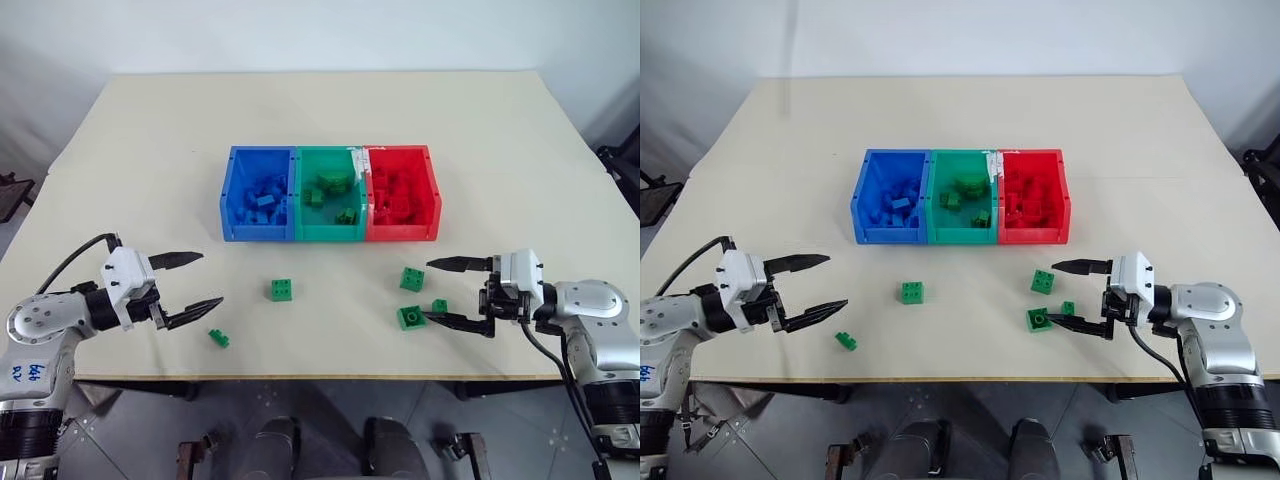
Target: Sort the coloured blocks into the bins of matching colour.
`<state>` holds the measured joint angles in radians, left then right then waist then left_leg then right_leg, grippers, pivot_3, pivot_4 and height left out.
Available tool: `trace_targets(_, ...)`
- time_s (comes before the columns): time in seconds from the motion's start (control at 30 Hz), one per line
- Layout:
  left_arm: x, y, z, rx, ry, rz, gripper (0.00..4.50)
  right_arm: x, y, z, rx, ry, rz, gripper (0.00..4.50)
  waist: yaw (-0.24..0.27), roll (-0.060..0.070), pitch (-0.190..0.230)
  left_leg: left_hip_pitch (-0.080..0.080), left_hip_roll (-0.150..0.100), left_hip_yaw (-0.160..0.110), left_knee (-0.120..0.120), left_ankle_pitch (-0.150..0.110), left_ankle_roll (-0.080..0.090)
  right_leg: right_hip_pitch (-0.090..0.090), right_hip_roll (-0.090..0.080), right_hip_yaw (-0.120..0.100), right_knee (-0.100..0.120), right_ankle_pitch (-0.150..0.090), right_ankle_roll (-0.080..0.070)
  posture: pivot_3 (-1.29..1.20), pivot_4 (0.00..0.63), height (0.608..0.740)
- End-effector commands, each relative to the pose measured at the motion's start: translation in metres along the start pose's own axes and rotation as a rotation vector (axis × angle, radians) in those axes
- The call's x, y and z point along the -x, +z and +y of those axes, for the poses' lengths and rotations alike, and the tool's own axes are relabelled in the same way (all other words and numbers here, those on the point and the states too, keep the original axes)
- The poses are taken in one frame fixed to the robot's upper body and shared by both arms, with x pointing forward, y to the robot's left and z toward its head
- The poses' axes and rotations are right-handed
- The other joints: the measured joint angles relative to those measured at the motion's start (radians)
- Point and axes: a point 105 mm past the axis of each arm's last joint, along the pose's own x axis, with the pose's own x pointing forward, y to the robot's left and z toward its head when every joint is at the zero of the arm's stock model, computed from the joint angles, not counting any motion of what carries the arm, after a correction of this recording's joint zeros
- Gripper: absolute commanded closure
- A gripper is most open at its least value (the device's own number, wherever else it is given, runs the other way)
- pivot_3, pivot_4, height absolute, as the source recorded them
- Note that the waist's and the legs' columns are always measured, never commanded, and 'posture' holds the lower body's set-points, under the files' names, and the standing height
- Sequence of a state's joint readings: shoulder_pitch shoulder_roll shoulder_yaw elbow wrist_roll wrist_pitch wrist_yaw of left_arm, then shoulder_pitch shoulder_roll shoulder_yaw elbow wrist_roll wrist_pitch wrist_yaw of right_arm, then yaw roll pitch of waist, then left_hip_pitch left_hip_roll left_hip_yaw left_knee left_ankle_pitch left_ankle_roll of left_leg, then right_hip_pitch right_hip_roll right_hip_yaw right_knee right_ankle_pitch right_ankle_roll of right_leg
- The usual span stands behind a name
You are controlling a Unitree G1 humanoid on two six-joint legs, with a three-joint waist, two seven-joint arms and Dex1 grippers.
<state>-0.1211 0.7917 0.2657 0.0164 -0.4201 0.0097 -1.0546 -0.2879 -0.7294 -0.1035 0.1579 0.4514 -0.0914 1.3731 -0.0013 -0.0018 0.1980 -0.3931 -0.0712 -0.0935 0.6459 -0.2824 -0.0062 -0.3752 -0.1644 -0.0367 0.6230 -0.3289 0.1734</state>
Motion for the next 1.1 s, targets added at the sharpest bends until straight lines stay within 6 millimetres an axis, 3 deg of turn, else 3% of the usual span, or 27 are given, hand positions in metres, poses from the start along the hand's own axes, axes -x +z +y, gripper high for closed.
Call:
trace_targets(0.03, -0.001, 0.003, 0.001, -0.016, 0.008, -0.007, 0.03, 0.002, 0.010, 0.000, 0.050, -0.026, -0.026, 0.00, 0.000, 0.000, 0.000, 0.000, 0.000, 0.000, 0.000, 0.000, 0.000, 0.000, 0.000, 0.000, 0.000, 0.000, 0.000, 0.00, 0.150, 0.740)
trace_targets(0.17, -0.011, 0.010, -0.010, 0.046, -0.061, -0.047, 0.03, 0.015, 0.013, -0.008, 0.053, -0.125, -0.026, 0.00, 0.000, 0.000, 0.000, 0.000, 0.000, 0.000, 0.000, 0.000, 0.000, 0.000, 0.000, 0.000, 0.000, 0.000, 0.000, 0.00, 0.150, 0.740)
trace_targets(0.27, -0.028, 0.028, -0.025, 0.076, -0.152, -0.105, 0.03, 0.032, 0.013, -0.010, 0.033, -0.189, -0.014, 0.00, 0.006, 0.000, 0.000, 0.000, 0.000, 0.000, 0.000, 0.000, 0.000, 0.000, 0.000, 0.000, 0.001, 0.000, 0.000, 0.00, 0.150, 0.740)
trace_targets(0.4, -0.050, 0.045, -0.049, 0.096, -0.277, -0.169, 0.03, 0.054, 0.003, -0.001, 0.006, -0.219, 0.058, 0.00, 0.023, 0.000, 0.000, -0.001, 0.000, -0.001, 0.002, 0.000, 0.001, 0.001, 0.000, 0.000, 0.001, 0.000, 0.000, 0.00, 0.150, 0.740)
trace_targets(0.6, -0.074, 0.044, -0.078, 0.103, -0.407, -0.164, 0.03, 0.088, -0.028, 0.010, -0.067, -0.228, 0.222, 0.00, 0.020, 0.000, 0.000, 0.000, -0.002, 0.003, 0.001, 0.000, 0.001, 0.001, 0.001, 0.000, -0.001, 0.000, 0.000, 0.00, 0.150, 0.740)
trace_targets(0.8, -0.074, 0.036, -0.075, 0.082, -0.389, -0.147, 0.03, 0.065, -0.033, 0.003, -0.112, -0.153, 0.205, 0.00, 0.003, 0.000, 0.000, 0.002, -0.001, 0.005, 0.001, 0.000, 0.001, 0.001, 0.001, 0.002, -0.002, 0.000, 0.000, 0.00, 0.150, 0.740)
trace_targets(0.9, -0.063, 0.030, -0.071, 0.093, -0.357, -0.140, 0.03, 0.047, -0.035, 0.000, -0.128, -0.095, 0.193, 0.00, -0.002, 0.000, 0.000, 0.002, -0.001, 0.005, 0.001, 0.000, 0.001, 0.001, 0.001, 0.002, -0.002, 0.000, 0.000, 0.00, 0.150, 0.740)
trace_targets(1.1, -0.043, 0.025, -0.066, 0.125, -0.294, -0.130, 0.03, 0.030, -0.045, 0.004, -0.182, 0.003, 0.212, 0.00, 0.005, 0.000, 0.000, 0.001, 0.001, 0.004, 0.001, -0.001, 0.001, 0.001, 0.000, 0.002, -0.002, 0.000, 0.000, 0.00, 0.150, 0.740)
